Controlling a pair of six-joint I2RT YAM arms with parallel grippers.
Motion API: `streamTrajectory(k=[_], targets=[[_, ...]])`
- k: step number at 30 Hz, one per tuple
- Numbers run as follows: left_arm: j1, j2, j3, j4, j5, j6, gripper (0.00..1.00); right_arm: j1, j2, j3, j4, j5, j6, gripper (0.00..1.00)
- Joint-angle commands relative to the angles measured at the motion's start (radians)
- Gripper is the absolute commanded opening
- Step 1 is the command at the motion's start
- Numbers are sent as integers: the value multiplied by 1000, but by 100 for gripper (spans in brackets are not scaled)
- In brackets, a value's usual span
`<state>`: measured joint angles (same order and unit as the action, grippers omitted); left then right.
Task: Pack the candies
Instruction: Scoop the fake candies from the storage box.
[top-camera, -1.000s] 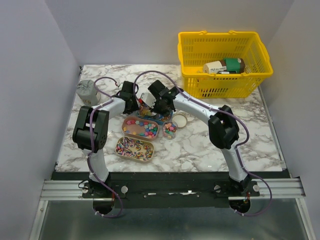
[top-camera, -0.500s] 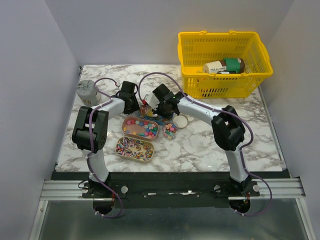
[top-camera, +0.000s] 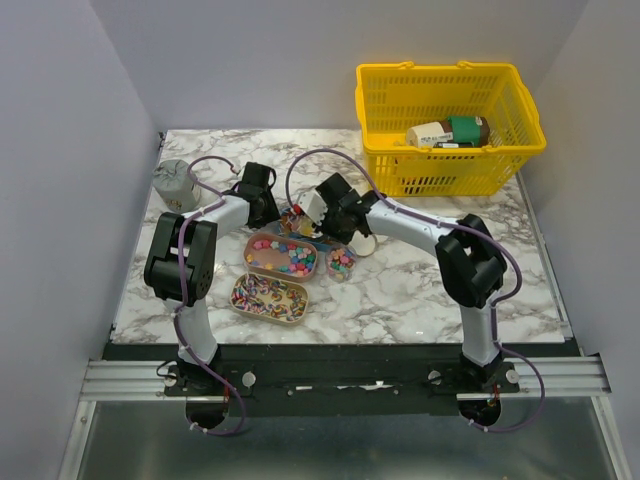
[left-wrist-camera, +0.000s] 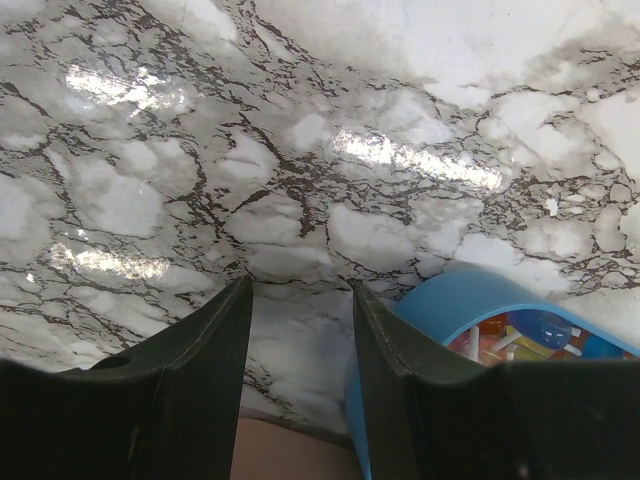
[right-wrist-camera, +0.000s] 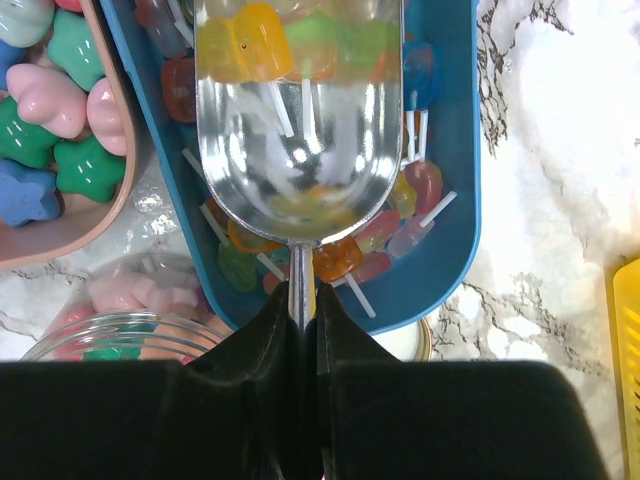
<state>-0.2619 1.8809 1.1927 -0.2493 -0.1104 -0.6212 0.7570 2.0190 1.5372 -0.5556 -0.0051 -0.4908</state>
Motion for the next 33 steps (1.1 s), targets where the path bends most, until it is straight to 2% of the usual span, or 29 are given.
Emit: streamTrajectory(k=[1, 16, 28, 33], targets=[[3, -25, -19, -8, 31, -11, 51, -12, -49, -40, 83, -68, 17, 1], [16, -32, -21, -13, 28, -6, 51, -45, -164, -163, 236, -116, 34, 1], [18, -36, -27, -13, 20, -3, 51, -56, -262, -259, 255, -130, 34, 1], [18, -42, -28, -13, 20, -3, 51, -58, -353, -314, 255, -121, 37, 1]])
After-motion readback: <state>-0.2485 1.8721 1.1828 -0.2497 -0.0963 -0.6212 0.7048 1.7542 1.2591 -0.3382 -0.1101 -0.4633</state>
